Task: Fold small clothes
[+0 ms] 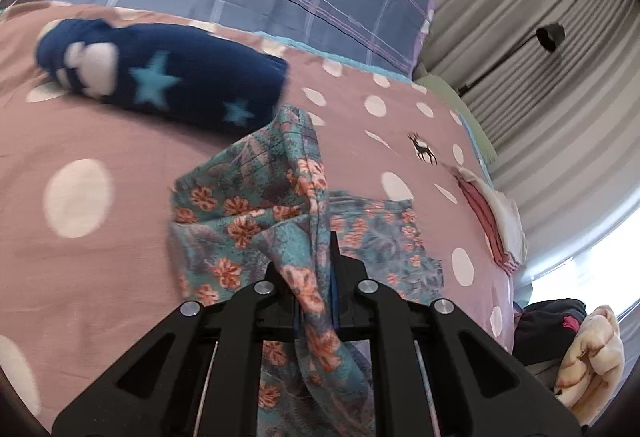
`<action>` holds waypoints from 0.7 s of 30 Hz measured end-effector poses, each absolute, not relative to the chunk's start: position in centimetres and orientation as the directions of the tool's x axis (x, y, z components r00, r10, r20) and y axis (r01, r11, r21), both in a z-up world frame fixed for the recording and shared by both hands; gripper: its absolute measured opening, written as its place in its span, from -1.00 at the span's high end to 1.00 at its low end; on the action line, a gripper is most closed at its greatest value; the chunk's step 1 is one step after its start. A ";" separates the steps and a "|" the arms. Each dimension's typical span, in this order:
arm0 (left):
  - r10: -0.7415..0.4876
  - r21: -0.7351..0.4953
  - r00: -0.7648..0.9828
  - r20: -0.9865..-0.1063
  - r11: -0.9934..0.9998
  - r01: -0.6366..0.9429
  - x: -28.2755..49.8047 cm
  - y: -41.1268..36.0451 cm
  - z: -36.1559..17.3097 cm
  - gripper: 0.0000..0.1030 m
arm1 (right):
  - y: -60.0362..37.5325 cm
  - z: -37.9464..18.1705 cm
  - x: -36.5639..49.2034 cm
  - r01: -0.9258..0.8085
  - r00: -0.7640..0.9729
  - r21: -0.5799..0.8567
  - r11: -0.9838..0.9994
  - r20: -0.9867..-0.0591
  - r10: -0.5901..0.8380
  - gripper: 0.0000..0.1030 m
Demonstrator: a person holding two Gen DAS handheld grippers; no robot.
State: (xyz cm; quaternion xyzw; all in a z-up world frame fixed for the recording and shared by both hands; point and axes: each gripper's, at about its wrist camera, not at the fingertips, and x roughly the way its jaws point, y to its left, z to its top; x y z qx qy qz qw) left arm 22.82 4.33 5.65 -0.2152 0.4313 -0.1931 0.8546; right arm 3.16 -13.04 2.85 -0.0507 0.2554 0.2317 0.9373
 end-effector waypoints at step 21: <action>-0.377 -0.289 0.397 -0.837 0.920 0.265 28.5 -16.8 1.8 0.79 | -32.4 -2.8 6.7 -0.172 0.718 0.434 0.884 -0.559 0.414 0.93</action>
